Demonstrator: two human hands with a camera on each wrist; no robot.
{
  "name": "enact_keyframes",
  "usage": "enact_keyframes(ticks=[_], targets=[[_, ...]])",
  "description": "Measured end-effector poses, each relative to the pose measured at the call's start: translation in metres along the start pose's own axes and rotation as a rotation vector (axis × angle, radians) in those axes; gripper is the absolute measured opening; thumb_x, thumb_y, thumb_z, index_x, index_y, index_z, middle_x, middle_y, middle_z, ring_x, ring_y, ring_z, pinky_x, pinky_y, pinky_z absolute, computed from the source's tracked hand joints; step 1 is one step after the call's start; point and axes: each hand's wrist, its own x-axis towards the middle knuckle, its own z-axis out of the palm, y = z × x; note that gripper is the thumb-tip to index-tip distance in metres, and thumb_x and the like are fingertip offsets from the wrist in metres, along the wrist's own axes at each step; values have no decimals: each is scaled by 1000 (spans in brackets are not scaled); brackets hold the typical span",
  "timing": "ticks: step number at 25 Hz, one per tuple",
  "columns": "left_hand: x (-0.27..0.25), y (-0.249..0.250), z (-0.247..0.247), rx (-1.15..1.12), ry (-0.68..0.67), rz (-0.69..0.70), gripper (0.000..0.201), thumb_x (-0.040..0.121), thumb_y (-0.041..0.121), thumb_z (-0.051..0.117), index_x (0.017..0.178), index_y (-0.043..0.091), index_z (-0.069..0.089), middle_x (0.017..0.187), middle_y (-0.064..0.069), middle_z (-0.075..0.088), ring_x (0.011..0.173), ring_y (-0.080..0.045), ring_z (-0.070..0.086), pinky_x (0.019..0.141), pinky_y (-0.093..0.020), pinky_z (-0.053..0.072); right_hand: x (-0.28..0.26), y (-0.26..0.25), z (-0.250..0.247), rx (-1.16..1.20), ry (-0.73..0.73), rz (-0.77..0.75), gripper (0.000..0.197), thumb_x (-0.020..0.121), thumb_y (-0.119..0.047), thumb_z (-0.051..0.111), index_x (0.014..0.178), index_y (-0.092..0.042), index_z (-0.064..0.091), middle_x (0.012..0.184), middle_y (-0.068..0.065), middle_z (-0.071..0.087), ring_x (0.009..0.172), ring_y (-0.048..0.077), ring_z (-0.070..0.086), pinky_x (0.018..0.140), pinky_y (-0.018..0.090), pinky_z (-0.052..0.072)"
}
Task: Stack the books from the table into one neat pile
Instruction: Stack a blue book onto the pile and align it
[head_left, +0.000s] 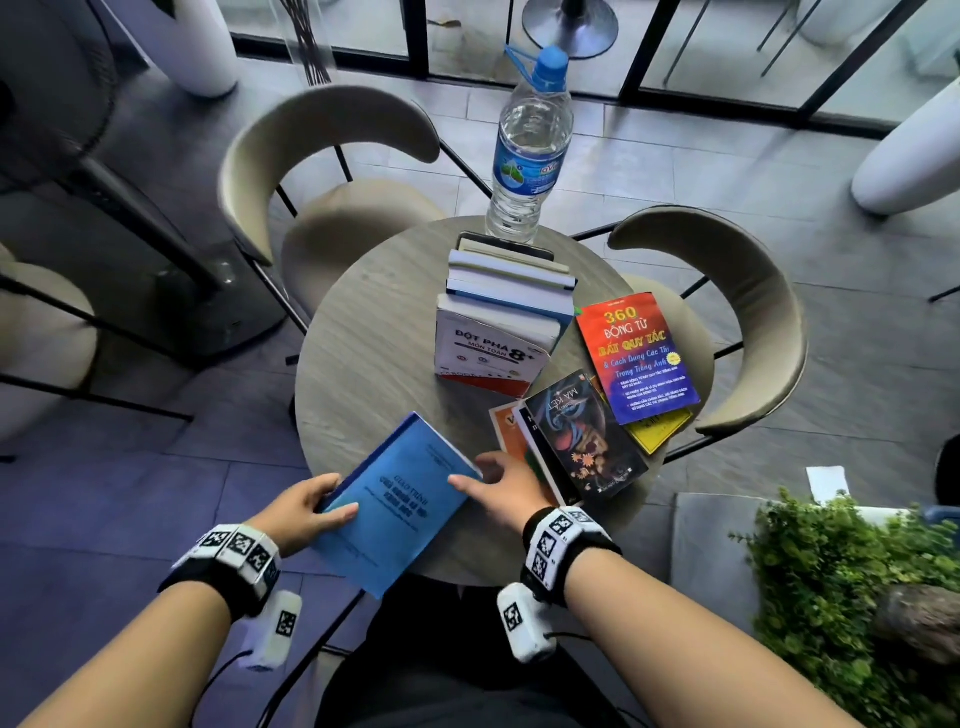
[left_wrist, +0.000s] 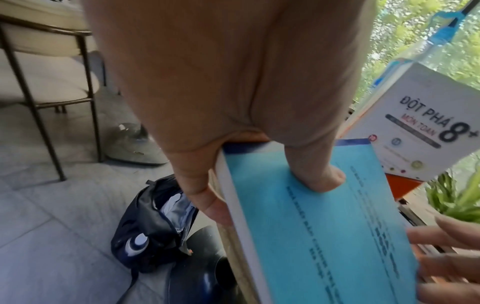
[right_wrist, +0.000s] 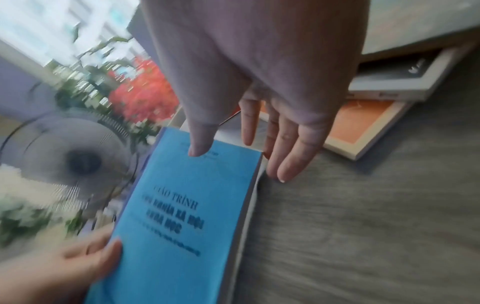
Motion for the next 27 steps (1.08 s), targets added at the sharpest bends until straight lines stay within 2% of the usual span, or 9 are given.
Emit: enact_keyframes(ticks=[4, 11, 14, 16, 18, 20, 22, 24, 27], targets=[[-8, 5, 10, -198, 35, 67, 85, 66, 63, 84, 124, 6, 63, 122, -10, 73, 115, -28, 69, 98, -46, 56, -5, -17, -3, 531, -227, 141, 54, 82, -30, 83, 128, -21, 56, 119, 6, 71, 107, 23, 70, 90, 46, 57], [0, 36, 20, -258, -6, 169, 76, 75, 54, 81, 133, 9, 60, 129, -9, 70, 122, -26, 66, 102, -44, 53, -5, -24, -6, 667, -396, 101, 58, 78, -29, 85, 128, -17, 60, 122, 5, 73, 117, 29, 66, 98, 53, 54], [4, 48, 17, -126, 36, 214, 42, 88, 30, 76, 125, 14, 66, 123, 0, 74, 115, -18, 69, 97, -38, 56, -7, -34, -19, 622, -302, -75, 40, 86, -8, 78, 123, -10, 64, 123, 10, 72, 113, 28, 69, 90, 44, 59], [8, 58, 15, -25, 113, 234, 24, 91, 10, 74, 110, 26, 74, 110, 9, 77, 104, -7, 72, 91, -31, 57, -8, -41, -28, 535, -232, -200, 32, 86, -3, 77, 115, -12, 69, 121, 9, 73, 111, 25, 70, 91, 41, 59], [14, 71, 15, 54, 207, 275, 39, 88, 1, 74, 91, 40, 78, 96, 19, 78, 91, 4, 72, 81, -18, 56, -11, -52, -36, 399, -156, -333, 31, 84, -6, 80, 113, -14, 73, 117, 5, 75, 110, 20, 70, 94, 37, 58], [24, 80, 11, 100, 291, 303, 45, 86, -4, 75, 85, 41, 76, 88, 27, 76, 84, 10, 70, 76, -11, 54, -12, -64, -39, 230, -52, -419, 32, 83, -14, 82, 114, -17, 74, 114, 1, 76, 110, 16, 69, 95, 34, 56], [32, 91, 5, 129, 354, 330, 43, 86, -2, 75, 87, 41, 72, 86, 31, 74, 84, 12, 69, 78, -11, 54, -13, -80, -42, 152, 70, -458, 27, 84, -20, 82, 111, -17, 77, 109, 0, 76, 107, 16, 69, 94, 32, 55], [42, 103, 2, 140, 420, 356, 40, 87, 4, 76, 91, 44, 72, 89, 25, 76, 89, 7, 71, 84, -19, 56, -8, -89, -46, 135, 173, -487, 22, 85, -22, 81, 105, -16, 79, 104, -2, 77, 102, 16, 70, 92, 32, 55], [62, 120, 4, 215, 481, 359, 24, 88, 9, 75, 107, 25, 74, 98, 10, 75, 93, -8, 71, 86, -29, 54, -1, -98, -55, 111, 251, -523, 16, 86, -20, 80, 101, -15, 80, 96, -7, 75, 94, 11, 69, 87, 26, 54]])
